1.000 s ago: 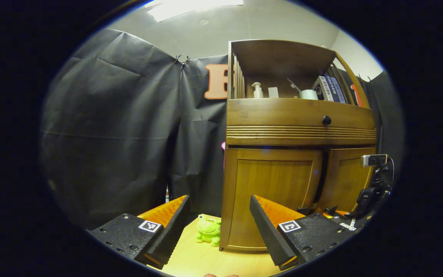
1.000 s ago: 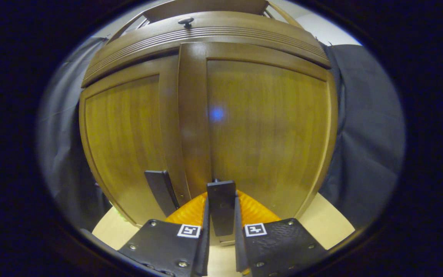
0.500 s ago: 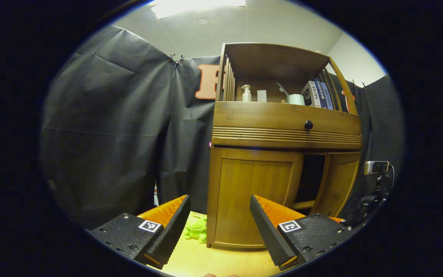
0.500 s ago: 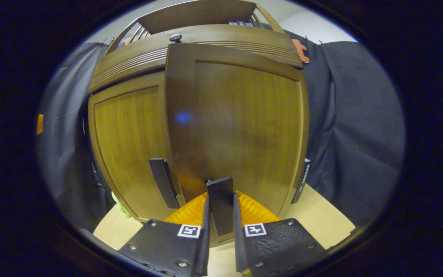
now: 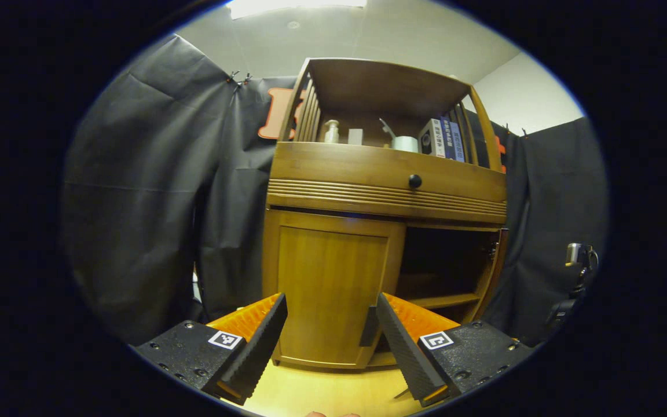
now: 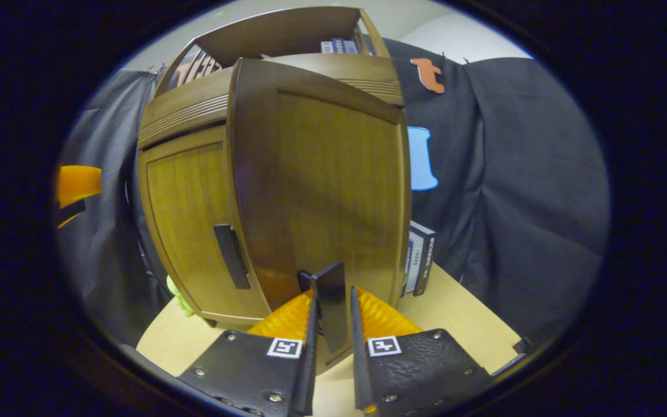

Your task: Open the right door of the double-door shoe cabinet with the right hand, and open the left door with the left hand.

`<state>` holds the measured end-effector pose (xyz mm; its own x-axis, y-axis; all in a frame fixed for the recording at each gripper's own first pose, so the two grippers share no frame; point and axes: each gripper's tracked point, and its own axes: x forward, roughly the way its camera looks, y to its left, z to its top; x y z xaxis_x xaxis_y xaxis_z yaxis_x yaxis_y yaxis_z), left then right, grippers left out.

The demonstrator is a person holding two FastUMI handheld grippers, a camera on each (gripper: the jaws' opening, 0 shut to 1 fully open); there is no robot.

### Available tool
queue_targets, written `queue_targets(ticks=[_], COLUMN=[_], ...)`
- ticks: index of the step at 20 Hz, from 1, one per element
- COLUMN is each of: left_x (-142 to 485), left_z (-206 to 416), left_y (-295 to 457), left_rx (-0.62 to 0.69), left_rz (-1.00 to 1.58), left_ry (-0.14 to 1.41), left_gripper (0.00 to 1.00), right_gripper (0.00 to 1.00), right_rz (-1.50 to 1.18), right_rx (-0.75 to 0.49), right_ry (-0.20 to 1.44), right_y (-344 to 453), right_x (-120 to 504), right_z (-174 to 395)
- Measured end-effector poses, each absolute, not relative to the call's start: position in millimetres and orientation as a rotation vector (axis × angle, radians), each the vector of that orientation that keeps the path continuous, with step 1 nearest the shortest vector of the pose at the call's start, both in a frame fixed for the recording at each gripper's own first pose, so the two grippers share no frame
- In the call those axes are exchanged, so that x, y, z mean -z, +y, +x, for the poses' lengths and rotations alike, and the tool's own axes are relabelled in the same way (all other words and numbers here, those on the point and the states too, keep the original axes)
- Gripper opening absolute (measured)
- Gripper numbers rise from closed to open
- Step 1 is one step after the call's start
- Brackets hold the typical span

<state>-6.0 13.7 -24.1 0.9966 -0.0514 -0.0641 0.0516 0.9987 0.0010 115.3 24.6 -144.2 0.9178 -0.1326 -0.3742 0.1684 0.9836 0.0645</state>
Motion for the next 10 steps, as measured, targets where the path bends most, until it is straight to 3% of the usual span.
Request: queue_targets(ticks=[10], left_x=[47.9], left_z=[-5.4], left_y=[-49.5], left_rx=[0.184], left_rz=[-0.016], left_ry=[0.117], left_gripper=[0.96], right_gripper=[0.27], right_rz=[0.122], right_rx=[0.187], right_ry=[0.379], right_y=[-5.8], right_x=[137.6], right_z=[94.0])
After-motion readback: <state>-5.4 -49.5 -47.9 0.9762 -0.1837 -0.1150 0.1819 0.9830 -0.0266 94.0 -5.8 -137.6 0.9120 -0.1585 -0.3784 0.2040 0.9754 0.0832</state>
